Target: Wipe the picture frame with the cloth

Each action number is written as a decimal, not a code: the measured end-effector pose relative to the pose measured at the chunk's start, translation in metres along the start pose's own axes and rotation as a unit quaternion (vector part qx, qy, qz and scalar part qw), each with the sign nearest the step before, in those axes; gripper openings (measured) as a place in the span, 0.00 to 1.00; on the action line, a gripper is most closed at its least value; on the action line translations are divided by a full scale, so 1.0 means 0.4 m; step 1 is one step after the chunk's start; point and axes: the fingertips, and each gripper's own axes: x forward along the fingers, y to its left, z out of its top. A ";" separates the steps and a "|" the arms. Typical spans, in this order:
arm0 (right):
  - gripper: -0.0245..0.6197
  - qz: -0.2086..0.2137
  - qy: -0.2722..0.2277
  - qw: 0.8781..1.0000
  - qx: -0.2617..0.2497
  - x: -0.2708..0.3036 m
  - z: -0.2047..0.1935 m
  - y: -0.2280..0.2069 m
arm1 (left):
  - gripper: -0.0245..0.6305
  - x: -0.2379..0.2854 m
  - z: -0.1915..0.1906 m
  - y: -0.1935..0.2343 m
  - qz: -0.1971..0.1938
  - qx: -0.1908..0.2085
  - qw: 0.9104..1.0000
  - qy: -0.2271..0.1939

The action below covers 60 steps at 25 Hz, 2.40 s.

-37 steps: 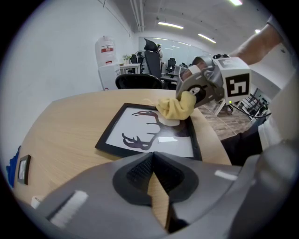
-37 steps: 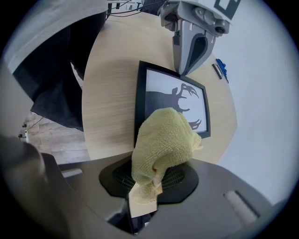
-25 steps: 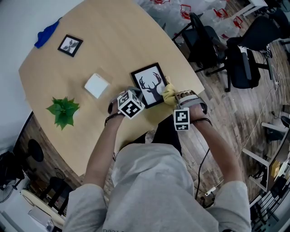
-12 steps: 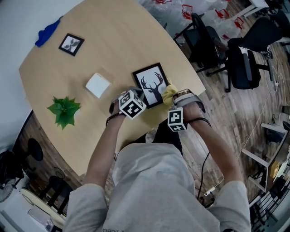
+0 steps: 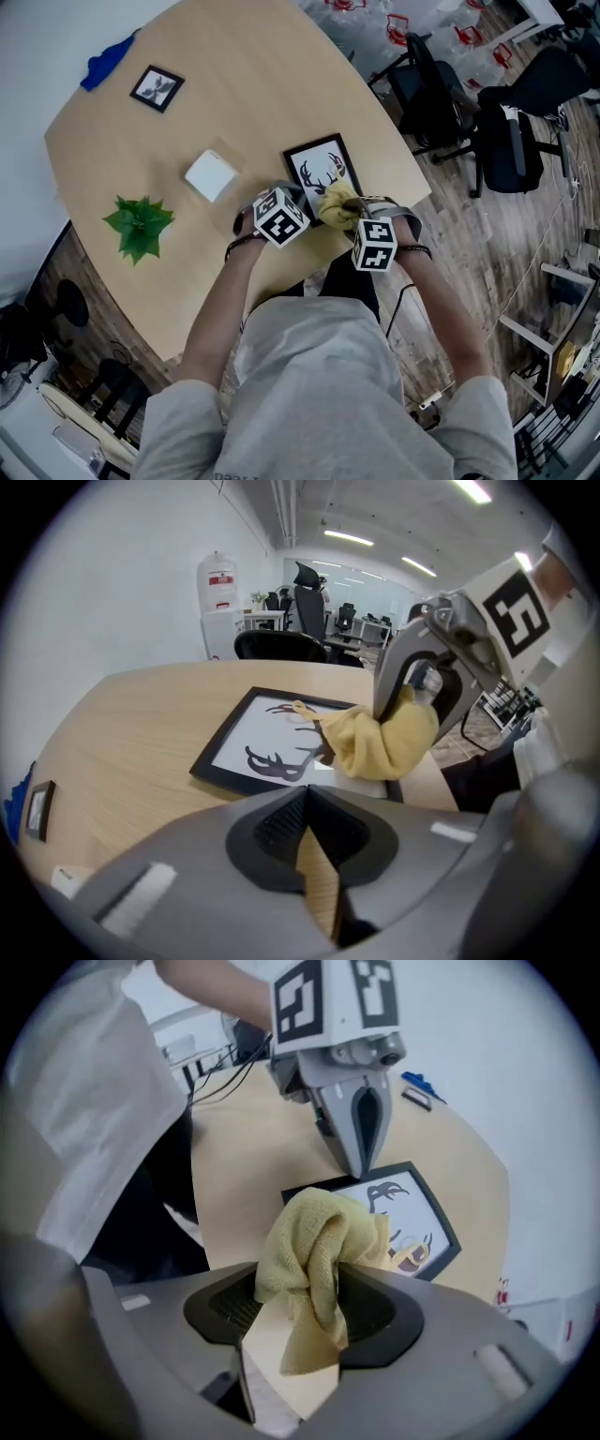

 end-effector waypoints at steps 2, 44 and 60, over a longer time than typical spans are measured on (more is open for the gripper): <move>0.40 -0.003 -0.041 0.998 0.049 -0.022 0.001 0.000 | 0.12 0.000 -0.001 0.001 -0.001 -0.001 1.000 -0.001; 0.25 -0.038 -0.167 0.966 0.194 0.041 0.095 -0.167 | 0.12 -0.001 0.001 0.001 -0.002 -0.009 1.000 -0.005; 0.25 -0.059 -0.191 0.959 0.199 0.056 0.129 -0.306 | 0.12 -0.001 0.000 0.005 0.000 -0.027 1.000 -0.006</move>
